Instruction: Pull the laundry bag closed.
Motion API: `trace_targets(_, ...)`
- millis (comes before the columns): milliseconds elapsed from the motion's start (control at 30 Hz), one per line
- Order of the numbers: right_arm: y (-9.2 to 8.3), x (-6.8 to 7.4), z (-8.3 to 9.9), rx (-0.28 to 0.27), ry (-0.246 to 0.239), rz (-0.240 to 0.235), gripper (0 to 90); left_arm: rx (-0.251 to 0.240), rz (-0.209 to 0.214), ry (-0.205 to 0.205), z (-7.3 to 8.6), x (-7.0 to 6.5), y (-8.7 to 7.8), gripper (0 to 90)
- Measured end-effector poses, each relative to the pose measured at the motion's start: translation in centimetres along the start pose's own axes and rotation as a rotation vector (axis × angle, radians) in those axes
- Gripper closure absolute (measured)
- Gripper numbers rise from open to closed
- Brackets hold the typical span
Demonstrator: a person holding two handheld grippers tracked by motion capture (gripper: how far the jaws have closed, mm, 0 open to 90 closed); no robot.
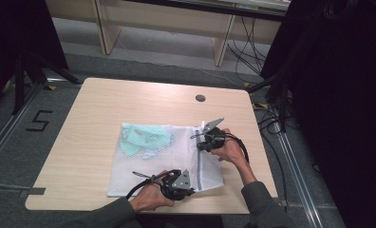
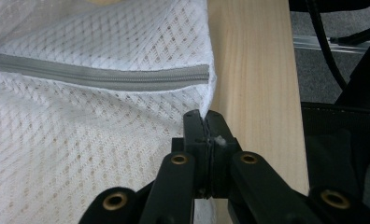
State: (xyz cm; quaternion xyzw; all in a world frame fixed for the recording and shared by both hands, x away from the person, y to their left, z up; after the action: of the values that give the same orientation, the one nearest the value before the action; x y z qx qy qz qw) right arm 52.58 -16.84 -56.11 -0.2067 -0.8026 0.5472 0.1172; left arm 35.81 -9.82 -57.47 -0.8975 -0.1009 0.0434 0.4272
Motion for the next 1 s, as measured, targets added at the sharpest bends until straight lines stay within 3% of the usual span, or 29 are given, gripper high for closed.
trace_targets(233,0.0,-0.7,-0.7,-0.005,0.017,0.02,86.8,0.003,-0.002,0.008,0.0,-0.1,0.0,88.8)
trace_targets(400,0.6,-1.2,-0.9,0.011,0.0,0.007,86.8,-0.006,-0.001,-0.003,-0.1,0.0,-0.1,88.8)
trace_targets(533,0.4,-1.9,-1.1,0.005,0.013,0.034,86.8,-0.004,-0.005,0.019,-0.1,0.2,-0.3,88.9)
trace_targets(667,0.4,-2.2,-1.3,0.005,0.026,0.037,86.8,-0.004,-0.003,0.001,0.0,0.1,-0.2,88.9)
trace_targets(733,0.4,-2.2,-1.4,0.008,0.024,0.036,86.8,-0.006,-0.003,-0.001,-0.1,0.2,-0.2,88.8)
trace_targets(767,0.6,-2.5,-1.5,0.008,-0.006,0.044,86.8,0.002,0.002,0.004,0.0,0.1,-0.3,88.8)
trace_targets(867,0.7,-2.7,-1.5,0.015,0.029,0.047,86.8,-0.001,0.004,0.005,0.0,0.0,-0.2,88.8)
trace_targets(967,0.8,-3.1,-1.6,0.012,0.005,0.05,86.8,-0.001,0.004,0.003,0.0,0.0,-0.2,88.8)
trace_targets(1000,0.9,-2.9,-1.7,0.011,0.029,0.046,86.8,-0.003,0.003,0.003,0.0,0.0,-0.2,88.9)
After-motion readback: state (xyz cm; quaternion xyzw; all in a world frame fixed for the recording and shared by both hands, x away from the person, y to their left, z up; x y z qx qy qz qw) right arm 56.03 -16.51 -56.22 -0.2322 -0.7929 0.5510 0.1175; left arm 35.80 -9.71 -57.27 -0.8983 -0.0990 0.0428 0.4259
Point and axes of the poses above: each handheld gripper's, and its own axes: y roughly forward along the jaws, z roughly out of its underside, x roughly to its left, the point moved 10 cm from there along y, roughly forward along the jaws, and after that the axes turned 11 degrees about x, right-handed, at the moved point
